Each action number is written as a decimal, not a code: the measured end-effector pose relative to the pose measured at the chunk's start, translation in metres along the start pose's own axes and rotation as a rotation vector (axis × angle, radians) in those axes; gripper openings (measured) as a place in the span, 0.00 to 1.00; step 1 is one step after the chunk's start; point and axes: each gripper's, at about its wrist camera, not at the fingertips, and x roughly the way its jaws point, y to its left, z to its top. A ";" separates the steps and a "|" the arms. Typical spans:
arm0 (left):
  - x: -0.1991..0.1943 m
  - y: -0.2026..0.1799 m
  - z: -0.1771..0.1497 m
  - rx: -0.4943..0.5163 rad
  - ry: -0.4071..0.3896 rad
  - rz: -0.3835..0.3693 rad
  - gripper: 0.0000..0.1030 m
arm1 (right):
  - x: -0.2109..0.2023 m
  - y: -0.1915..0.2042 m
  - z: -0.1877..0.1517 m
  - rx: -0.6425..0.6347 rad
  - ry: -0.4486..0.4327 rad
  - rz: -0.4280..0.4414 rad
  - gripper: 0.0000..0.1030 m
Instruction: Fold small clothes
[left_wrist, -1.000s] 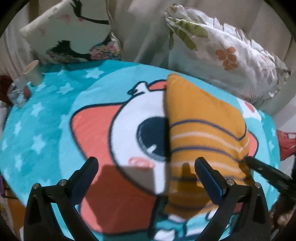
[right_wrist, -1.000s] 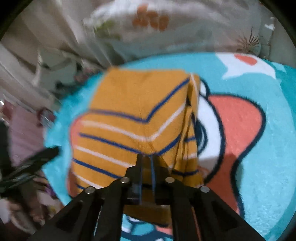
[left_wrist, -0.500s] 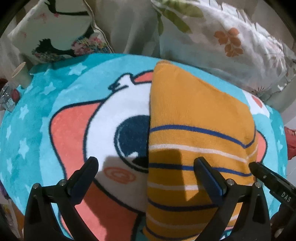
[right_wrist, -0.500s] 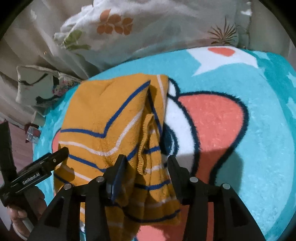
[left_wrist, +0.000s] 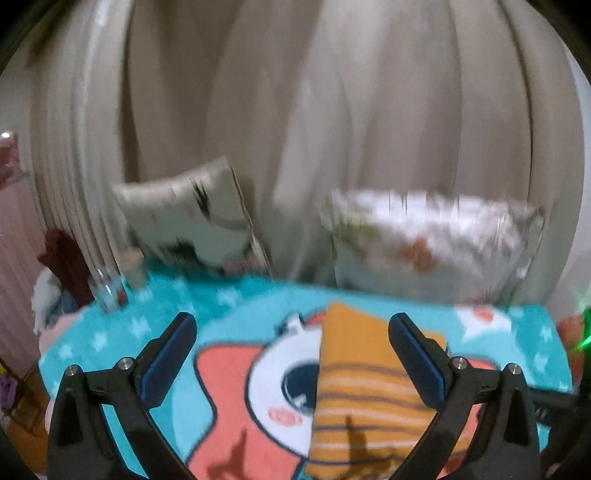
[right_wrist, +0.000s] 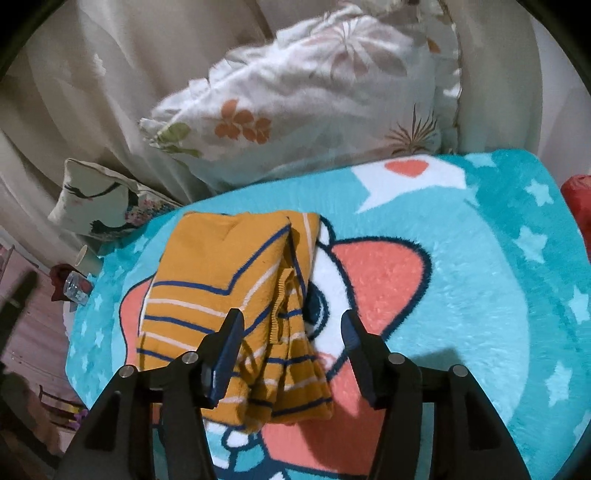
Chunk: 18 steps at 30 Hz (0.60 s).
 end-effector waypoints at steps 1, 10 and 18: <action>-0.007 0.000 0.005 -0.007 -0.030 -0.012 1.00 | -0.001 0.002 0.000 -0.004 -0.005 0.000 0.60; -0.020 -0.035 0.013 0.121 0.080 -0.095 1.00 | -0.013 0.014 -0.023 -0.054 0.020 -0.029 0.66; 0.010 -0.063 -0.060 0.237 0.395 -0.055 1.00 | -0.010 0.016 -0.044 -0.055 0.066 -0.057 0.68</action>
